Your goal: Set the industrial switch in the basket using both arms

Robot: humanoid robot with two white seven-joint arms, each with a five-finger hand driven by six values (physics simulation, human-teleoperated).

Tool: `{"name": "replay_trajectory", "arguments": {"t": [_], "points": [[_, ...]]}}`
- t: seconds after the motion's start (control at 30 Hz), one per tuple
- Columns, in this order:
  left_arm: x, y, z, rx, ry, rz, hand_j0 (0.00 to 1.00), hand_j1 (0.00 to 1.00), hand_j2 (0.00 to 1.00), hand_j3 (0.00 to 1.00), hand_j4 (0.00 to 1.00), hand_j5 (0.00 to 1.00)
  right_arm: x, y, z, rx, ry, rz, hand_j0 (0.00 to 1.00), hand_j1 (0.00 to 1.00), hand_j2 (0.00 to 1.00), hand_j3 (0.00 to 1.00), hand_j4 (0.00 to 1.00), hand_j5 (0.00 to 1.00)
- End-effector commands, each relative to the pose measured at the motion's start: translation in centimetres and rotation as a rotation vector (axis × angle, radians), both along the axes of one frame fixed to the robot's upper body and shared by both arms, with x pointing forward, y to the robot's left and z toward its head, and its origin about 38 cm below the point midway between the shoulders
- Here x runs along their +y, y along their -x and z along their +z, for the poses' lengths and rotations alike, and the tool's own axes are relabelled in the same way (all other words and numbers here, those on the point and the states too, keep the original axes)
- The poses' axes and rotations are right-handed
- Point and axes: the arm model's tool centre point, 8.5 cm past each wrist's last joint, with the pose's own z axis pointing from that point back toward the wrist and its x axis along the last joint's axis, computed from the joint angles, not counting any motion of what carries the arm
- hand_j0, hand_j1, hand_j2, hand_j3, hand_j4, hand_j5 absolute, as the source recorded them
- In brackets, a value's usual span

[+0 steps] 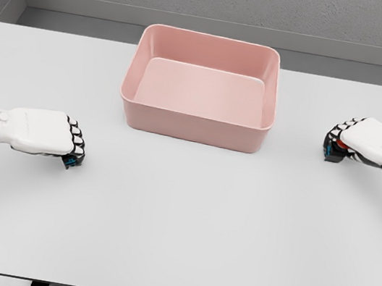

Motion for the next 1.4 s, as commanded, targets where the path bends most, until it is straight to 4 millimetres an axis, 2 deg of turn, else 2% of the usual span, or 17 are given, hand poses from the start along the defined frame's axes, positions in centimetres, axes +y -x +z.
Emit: {"name": "replay_trajectory", "arguments": {"t": [0.0,0.23,0.33,0.47,0.6,0.93,1.03,1.13,1.17,1.27,1.3,1.37], "points": [[-0.1,0.0,0.0,0.001,0.003,0.0,0.54,0.54,0.54,0.54,0.54,0.54,-0.1,0.0,0.1,-0.003,-0.006,-0.003,0.48,0.48,0.48,0.48,0.48,0.48],[-0.2,-0.2,0.4,-0.008,0.006,-0.003,0.54,0.54,0.54,0.54,0.54,0.54,0.0,-0.5,1.3,-0.029,-0.018,-0.003,0.44,0.44,0.44,0.44,0.44,0.44],[-0.5,-0.5,1.3,-0.032,0.01,-0.013,0.54,0.54,0.54,0.54,0.54,0.54,0.0,-0.8,1.8,-0.044,-0.023,-0.002,0.44,0.44,0.44,0.44,0.44,0.44],[-0.8,-1.2,2.8,-0.072,0.017,-0.018,0.54,0.54,0.54,0.54,0.54,0.54,0.0,-0.8,1.9,-0.047,-0.024,-0.002,0.41,0.41,0.41,0.41,0.41,0.41],[-1.3,-2.1,4.8,-0.129,0.025,-0.026,0.54,0.54,0.54,0.54,0.54,0.54,-0.5,-1.1,3.1,-0.079,-0.043,-0.019,0.4,0.4,0.4,0.4,0.4,0.4],[-2.8,-3.6,8.7,-0.23,0.052,-0.057,0.54,0.54,0.54,0.54,0.54,0.54,0.0,-1.4,4.1,-0.098,-0.077,-0.011,0.4,0.4,0.4,0.4,0.4,0.4],[-4.4,-4.3,10.4,-0.273,0.069,-0.09,0.54,0.54,0.54,0.54,0.54,0.54,0.4,-1.5,4.6,-0.109,-0.079,0.002,0.4,0.4,0.4,0.4,0.4,0.4],[-6.0,-5.2,14.1,-0.364,0.09,-0.117,0.54,0.54,0.54,0.54,0.54,0.54,1.0,-1.6,4.8,-0.117,-0.09,0.015,0.4,0.4,0.4,0.4,0.4,0.4],[-8.1,-5.9,14.6,-0.379,0.115,-0.142,0.54,0.54,0.54,0.54,0.54,0.54,1.3,-1.7,5.2,-0.125,-0.106,0.021,0.4,0.4,0.4,0.4,0.4,0.4],[-12.1,-10.5,12.9,-0.336,0.115,-0.11,0.56,0.56,0.56,0.56,0.56,0.56,1.7,-1.8,5.9,-0.134,-0.138,0.03,0.4,0.4,0.4,0.4,0.4,0.4],[-12.8,-12.0,12.2,-0.321,0.119,-0.086,0.62,0.62,0.62,0.62,0.62,0.62,1.8,-1.8,6.2,-0.14,-0.148,0.034,0.4,0.4,0.4,0.4,0.4,0.4],[-15.7,-13.6,11.0,-0.309,0.116,-0.095,0.62,0.62,0.62,0.62,0.62,0.62,1.8,-1.9,6.4,-0.142,-0.16,0.034,0.4,0.4,0.4,0.4,0.4,0.4]]}}
